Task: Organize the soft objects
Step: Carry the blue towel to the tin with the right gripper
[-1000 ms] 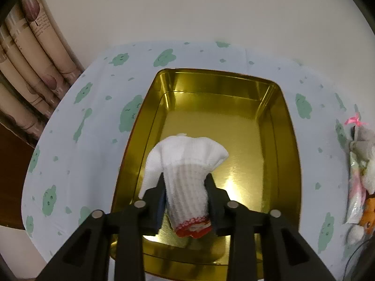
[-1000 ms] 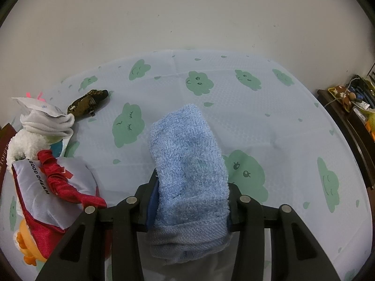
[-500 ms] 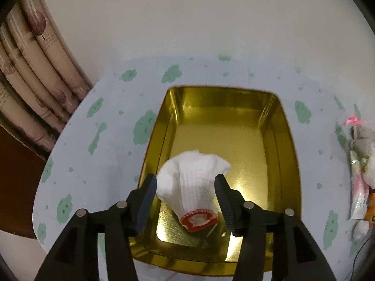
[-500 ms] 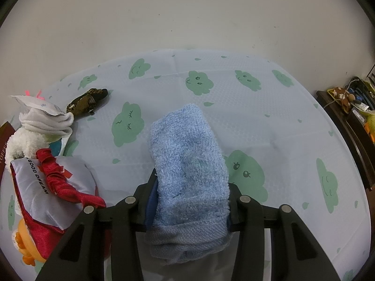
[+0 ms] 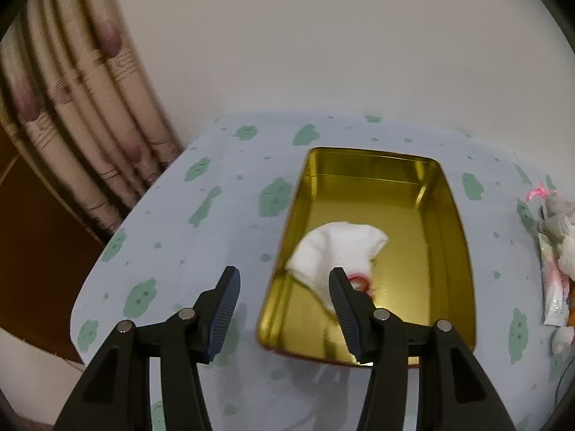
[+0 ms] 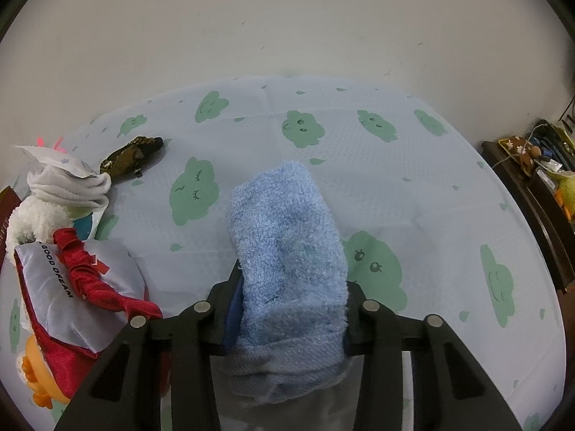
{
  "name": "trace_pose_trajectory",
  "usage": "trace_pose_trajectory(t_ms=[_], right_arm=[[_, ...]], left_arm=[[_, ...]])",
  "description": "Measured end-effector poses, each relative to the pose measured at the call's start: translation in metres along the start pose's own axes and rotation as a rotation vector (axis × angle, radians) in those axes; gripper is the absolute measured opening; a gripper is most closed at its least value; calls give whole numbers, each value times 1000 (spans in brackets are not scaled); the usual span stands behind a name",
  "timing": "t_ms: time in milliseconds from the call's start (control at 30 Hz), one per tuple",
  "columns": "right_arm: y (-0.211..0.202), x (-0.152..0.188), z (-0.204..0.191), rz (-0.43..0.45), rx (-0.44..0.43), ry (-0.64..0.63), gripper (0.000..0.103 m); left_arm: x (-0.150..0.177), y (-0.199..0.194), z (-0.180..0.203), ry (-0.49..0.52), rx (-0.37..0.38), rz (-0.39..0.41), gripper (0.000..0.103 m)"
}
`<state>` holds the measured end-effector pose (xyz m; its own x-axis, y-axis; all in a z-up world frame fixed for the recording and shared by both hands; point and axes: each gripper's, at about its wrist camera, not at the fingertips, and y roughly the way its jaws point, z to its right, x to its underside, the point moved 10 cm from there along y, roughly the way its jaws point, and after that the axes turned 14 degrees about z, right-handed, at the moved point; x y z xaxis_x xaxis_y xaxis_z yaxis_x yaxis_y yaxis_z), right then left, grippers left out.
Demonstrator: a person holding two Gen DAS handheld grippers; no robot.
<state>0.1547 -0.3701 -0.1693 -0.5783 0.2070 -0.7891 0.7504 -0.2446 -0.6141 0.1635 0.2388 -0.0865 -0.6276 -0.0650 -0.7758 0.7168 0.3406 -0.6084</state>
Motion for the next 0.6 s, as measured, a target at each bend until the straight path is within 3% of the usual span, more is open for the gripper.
trace_pose_trajectory(t_ms=[167, 367, 600], right_arm=[[-5, -7, 8, 9, 9, 39, 28], [-31, -29, 6, 59, 16, 18, 28], [-68, -53, -31, 103, -47, -45, 28]], left_arm=[[10, -3, -23, -87, -21, 7, 53], [22, 1, -38, -107, -57, 14, 53], [26, 2, -53, -130, -83, 31, 53]])
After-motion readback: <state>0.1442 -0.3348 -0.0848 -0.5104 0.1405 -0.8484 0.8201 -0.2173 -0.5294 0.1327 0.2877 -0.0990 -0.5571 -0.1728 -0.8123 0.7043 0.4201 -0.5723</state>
